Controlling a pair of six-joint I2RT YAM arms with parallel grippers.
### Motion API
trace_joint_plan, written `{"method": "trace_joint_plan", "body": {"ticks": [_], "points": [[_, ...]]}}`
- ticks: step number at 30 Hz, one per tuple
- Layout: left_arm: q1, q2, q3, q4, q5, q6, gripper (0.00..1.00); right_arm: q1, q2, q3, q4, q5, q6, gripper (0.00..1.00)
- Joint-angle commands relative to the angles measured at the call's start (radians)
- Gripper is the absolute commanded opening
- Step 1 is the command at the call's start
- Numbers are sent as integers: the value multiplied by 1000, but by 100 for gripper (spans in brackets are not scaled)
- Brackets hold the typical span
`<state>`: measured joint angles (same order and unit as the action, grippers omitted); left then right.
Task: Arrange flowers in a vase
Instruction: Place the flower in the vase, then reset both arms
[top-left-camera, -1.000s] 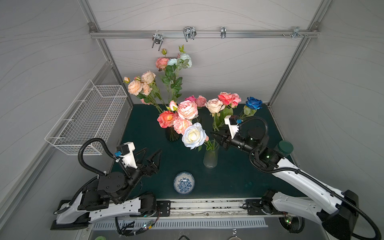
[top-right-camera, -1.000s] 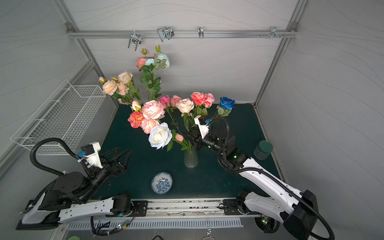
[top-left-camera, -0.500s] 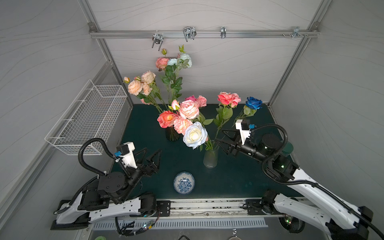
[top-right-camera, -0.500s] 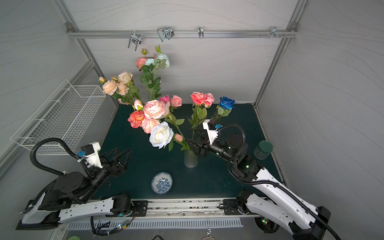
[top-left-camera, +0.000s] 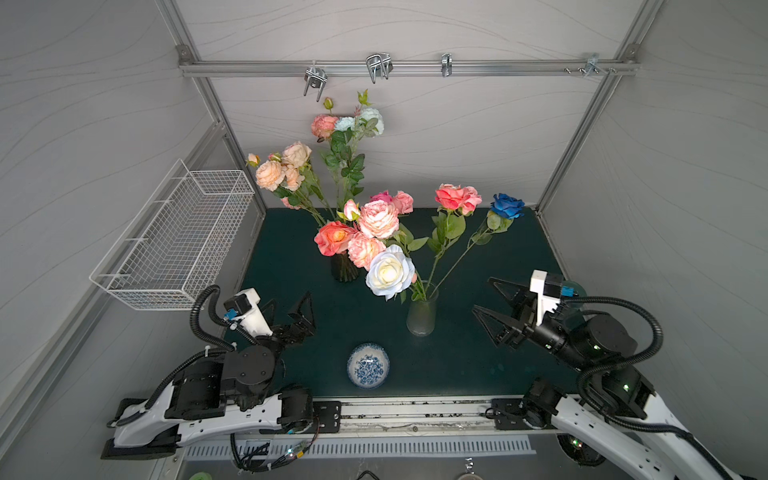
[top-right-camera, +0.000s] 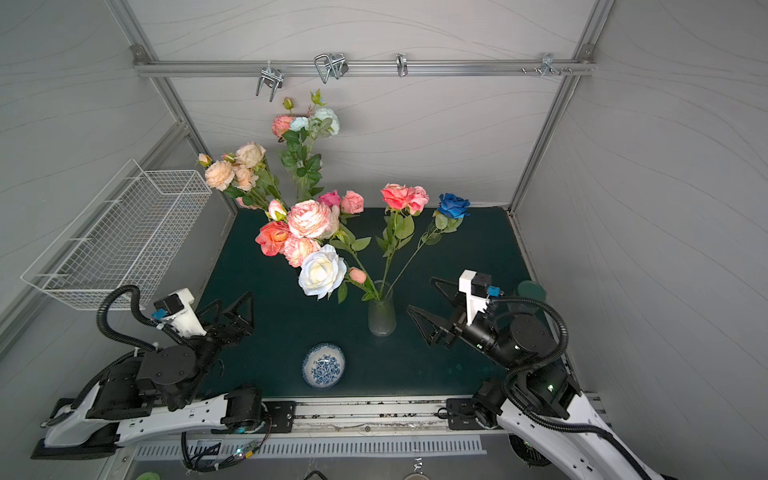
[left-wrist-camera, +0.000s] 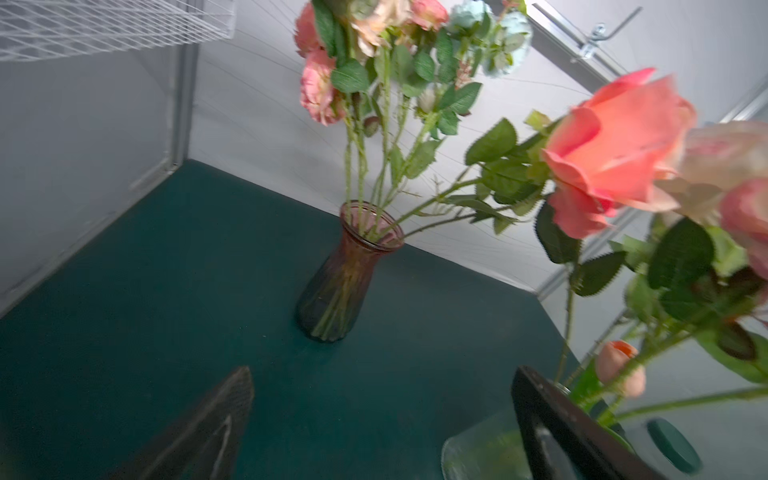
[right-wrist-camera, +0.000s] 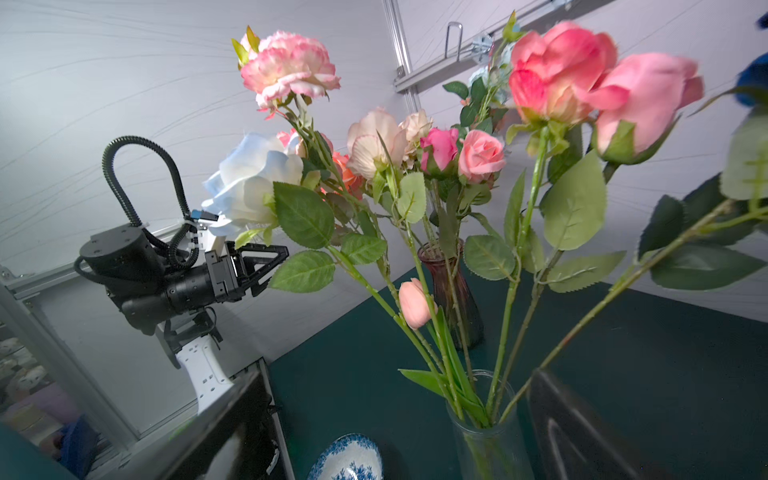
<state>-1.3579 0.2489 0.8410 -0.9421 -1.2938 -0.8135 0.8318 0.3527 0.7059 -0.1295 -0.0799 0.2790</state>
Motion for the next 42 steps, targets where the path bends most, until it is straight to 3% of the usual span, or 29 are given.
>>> {"method": "trace_joint_plan", "body": {"ticks": [1, 3, 7, 10, 12, 14, 16, 19, 23, 26, 29, 31, 35, 40, 42], "points": [[-1, 49, -23, -66, -202, -81, 100, 6, -41, -7, -50, 94, -25, 99], [0, 82, -18, -72, -219, -58, 99, 7, -47, 0, -69, 109, -24, 99], [22, 123, 17, -189, -228, -192, 99, 7, -57, -3, -75, 124, -10, 99], [85, 150, -23, -4, -79, -37, 99, 6, -69, -5, -77, 120, -7, 99], [160, 215, -52, 42, 51, -34, 99, 6, -82, -2, -76, 112, -7, 99], [253, 303, -52, -21, 142, -144, 99, 6, -96, 0, -81, 105, -7, 99], [385, 363, -82, 17, 254, -164, 99, 6, -109, 1, -92, 104, -8, 99], [611, 368, -142, 209, 478, -52, 99, 7, -131, 0, -96, 102, -7, 99], [877, 419, -189, 346, 507, 89, 99, 6, -158, -10, -81, 106, -6, 99], [1104, 560, -215, 453, 569, 219, 99, 6, -171, -18, -67, 116, 1, 99], [1254, 705, -225, 559, 620, 318, 98, 7, -172, -16, -71, 124, 5, 99], [1307, 773, -227, 642, 670, 396, 96, 6, -171, -13, -79, 132, 6, 99], [1318, 838, -295, 908, 662, 575, 94, 6, -169, 0, -97, 184, 23, 99], [1332, 969, -419, 1385, 796, 676, 100, 6, -163, -4, -106, 302, 55, 99], [1333, 1066, -413, 1473, 804, 699, 99, 6, -146, 1, -113, 330, 57, 99]]}}
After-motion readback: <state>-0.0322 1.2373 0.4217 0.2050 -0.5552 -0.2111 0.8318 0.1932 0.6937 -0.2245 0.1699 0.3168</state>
